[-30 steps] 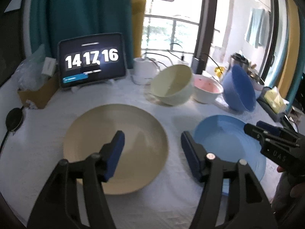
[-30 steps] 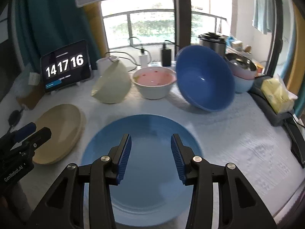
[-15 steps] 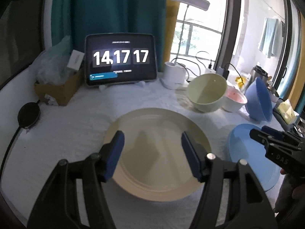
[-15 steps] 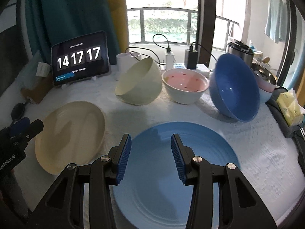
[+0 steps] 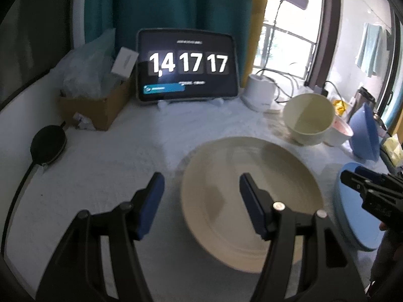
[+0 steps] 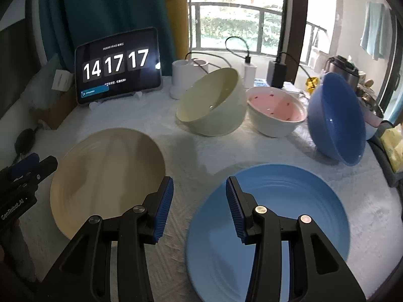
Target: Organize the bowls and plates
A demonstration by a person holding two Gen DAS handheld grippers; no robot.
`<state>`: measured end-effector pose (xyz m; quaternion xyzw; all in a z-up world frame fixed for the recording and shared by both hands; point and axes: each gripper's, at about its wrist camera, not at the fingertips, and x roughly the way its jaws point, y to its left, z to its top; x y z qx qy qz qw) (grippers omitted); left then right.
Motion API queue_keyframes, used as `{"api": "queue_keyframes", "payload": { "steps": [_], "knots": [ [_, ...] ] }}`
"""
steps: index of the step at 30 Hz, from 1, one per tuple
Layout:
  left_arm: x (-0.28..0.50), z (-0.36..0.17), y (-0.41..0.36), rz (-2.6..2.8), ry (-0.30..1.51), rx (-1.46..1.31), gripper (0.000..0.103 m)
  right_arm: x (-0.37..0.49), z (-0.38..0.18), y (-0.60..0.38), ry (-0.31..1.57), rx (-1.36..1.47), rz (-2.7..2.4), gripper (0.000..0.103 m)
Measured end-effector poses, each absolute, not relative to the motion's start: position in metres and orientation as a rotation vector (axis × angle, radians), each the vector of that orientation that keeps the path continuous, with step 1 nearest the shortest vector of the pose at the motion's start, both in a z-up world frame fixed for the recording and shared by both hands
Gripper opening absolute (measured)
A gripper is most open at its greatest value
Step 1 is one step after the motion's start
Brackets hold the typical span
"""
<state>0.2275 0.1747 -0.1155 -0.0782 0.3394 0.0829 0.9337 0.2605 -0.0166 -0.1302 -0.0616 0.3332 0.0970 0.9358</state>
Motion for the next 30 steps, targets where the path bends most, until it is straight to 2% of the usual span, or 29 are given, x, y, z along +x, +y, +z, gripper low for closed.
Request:
{"api": "queue_keyframes", "payload": {
  "steps": [13,30],
  "knots": [
    [0.249,-0.144,0.206,0.19,0.776,-0.181,0.064,0.286,-0.149,0.02,0.749,-0.139,0.25,0.046],
    [0.268,-0.162,0.192,0.15,0.889,-0.118,0.064,0.303,-0.172,0.033,0.854,-0.134,0.262,0.046]
  ]
}}
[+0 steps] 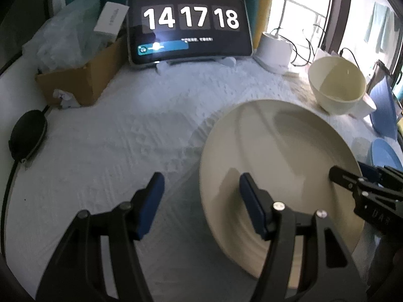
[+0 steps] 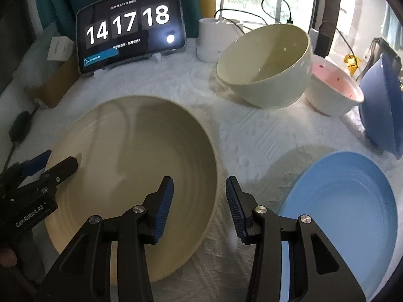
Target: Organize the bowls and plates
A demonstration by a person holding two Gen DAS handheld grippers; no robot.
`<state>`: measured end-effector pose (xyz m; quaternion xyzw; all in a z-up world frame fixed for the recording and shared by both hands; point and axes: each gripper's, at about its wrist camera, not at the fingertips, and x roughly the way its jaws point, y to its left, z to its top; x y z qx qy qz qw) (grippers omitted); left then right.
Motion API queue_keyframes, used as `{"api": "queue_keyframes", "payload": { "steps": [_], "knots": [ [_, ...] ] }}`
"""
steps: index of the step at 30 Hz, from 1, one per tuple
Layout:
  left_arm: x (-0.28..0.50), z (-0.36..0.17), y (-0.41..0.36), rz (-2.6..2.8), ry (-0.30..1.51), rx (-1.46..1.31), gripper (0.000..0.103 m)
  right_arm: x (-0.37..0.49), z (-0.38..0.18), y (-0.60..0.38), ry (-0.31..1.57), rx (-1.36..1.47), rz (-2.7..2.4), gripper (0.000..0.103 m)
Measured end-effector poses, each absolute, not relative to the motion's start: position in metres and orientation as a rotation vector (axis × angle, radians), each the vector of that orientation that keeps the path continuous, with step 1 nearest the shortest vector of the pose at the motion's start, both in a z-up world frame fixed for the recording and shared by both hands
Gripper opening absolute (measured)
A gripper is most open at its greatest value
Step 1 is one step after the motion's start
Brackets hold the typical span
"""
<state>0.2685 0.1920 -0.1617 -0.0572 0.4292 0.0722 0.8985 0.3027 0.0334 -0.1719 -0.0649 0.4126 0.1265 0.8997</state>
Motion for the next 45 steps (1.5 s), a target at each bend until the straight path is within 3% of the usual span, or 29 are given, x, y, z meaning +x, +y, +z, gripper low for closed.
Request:
{"api": "queue_keyframes", "payload": {
  "steps": [4,6,10,17,45],
  "knots": [
    [0.268,-0.161,0.191,0.142,0.887,-0.11,0.063,0.3,-0.172,0.034,0.843,-0.136,0.273,0.044],
    [0.268,-0.161,0.19,0.128,0.886,-0.108,0.052,0.298,-0.172,0.035,0.839,-0.141,0.276,0.04],
    [0.265,-0.16,0.181,0.093,0.881,-0.089,0.042,0.295,-0.172,0.032,0.827,-0.148,0.266,0.027],
    [0.257,-0.157,0.181,0.106,0.873,-0.109,0.041,0.287,-0.169,0.028,0.807,-0.155,0.278,0.022],
    [0.231,-0.127,0.147,0.071,0.81,-0.09,0.041,0.257,-0.142,-0.003,0.72,-0.109,0.261,0.022]
  ]
}}
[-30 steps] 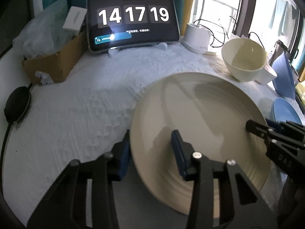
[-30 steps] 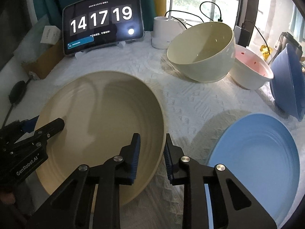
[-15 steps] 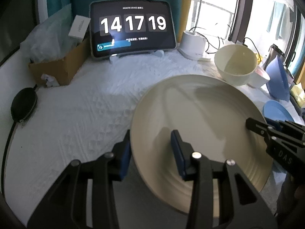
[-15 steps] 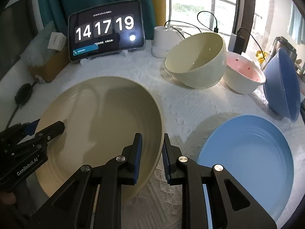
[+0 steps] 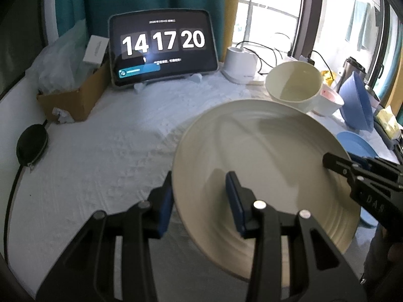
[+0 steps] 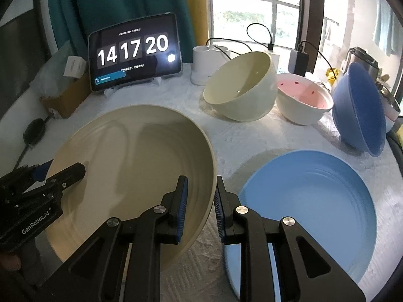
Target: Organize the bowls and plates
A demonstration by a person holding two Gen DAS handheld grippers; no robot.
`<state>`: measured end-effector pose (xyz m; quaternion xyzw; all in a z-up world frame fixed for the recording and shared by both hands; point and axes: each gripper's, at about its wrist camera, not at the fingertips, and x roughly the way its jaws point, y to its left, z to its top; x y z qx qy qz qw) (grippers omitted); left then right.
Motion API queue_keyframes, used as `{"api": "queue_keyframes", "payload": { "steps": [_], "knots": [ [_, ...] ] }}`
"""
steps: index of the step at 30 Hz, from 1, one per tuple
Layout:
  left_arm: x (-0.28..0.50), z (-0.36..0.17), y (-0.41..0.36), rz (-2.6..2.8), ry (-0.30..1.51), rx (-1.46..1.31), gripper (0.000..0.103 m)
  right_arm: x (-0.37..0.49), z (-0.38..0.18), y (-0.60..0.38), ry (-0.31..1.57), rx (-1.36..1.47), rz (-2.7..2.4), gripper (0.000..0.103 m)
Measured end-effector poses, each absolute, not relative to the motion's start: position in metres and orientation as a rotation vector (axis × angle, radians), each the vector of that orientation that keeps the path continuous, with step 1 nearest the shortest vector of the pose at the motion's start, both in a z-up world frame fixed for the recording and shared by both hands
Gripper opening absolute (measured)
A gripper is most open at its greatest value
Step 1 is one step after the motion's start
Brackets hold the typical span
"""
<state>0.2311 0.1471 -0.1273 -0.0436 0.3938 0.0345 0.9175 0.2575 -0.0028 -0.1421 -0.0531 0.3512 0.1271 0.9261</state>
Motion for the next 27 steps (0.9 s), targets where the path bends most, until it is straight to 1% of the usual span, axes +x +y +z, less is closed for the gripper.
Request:
{"api": "queue_keyframes", "payload": {
  "steps": [27],
  "knots": [
    [0.234,-0.114,0.052,-0.039,0.822,-0.01,0.041,0.242,-0.133,-0.097,0.685,0.005,0.171,0.022]
  ]
}}
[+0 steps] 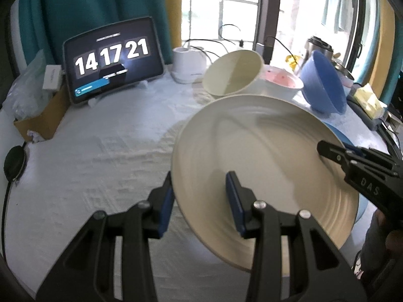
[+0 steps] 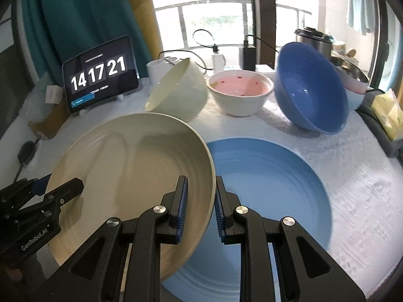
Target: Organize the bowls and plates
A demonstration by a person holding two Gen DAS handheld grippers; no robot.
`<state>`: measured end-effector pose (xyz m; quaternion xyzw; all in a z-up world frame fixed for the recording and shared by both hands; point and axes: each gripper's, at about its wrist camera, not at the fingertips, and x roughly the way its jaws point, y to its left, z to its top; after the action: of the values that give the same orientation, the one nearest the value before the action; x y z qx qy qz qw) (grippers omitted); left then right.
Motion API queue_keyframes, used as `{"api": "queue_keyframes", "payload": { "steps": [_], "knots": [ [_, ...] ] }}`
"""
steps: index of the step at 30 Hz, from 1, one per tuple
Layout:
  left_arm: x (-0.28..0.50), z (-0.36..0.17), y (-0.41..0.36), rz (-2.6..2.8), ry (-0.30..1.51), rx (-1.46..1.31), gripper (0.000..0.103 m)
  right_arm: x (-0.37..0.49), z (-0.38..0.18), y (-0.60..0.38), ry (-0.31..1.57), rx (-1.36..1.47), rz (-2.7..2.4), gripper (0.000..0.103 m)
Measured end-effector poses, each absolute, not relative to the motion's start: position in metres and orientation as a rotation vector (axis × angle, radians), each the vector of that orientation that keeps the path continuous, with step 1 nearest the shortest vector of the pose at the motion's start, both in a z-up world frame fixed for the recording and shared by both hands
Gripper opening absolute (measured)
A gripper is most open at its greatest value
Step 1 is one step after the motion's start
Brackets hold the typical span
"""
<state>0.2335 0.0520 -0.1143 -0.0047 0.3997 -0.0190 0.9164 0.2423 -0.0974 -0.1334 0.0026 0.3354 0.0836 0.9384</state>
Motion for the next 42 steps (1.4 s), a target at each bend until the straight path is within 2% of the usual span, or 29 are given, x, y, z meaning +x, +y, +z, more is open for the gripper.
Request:
{"api": "queue_keyframes", "payload": {
  "steps": [24,40,42],
  "knots": [
    [0.243,-0.128,-0.042,-0.127,0.882,0.074,0.041,0.224,-0.147,-0.186,0.679,0.067,0.054,0.022],
    [0.256,-0.136,-0.055,-0.092,0.913,0.108,0.044,0.226,-0.144,-0.198,0.653,0.083,0.061,0.023],
    [0.255,-0.133,-0.052,-0.095,0.9,0.091,0.046,0.224,-0.142,-0.198,0.644,0.08,0.046,0.026]
  ]
}}
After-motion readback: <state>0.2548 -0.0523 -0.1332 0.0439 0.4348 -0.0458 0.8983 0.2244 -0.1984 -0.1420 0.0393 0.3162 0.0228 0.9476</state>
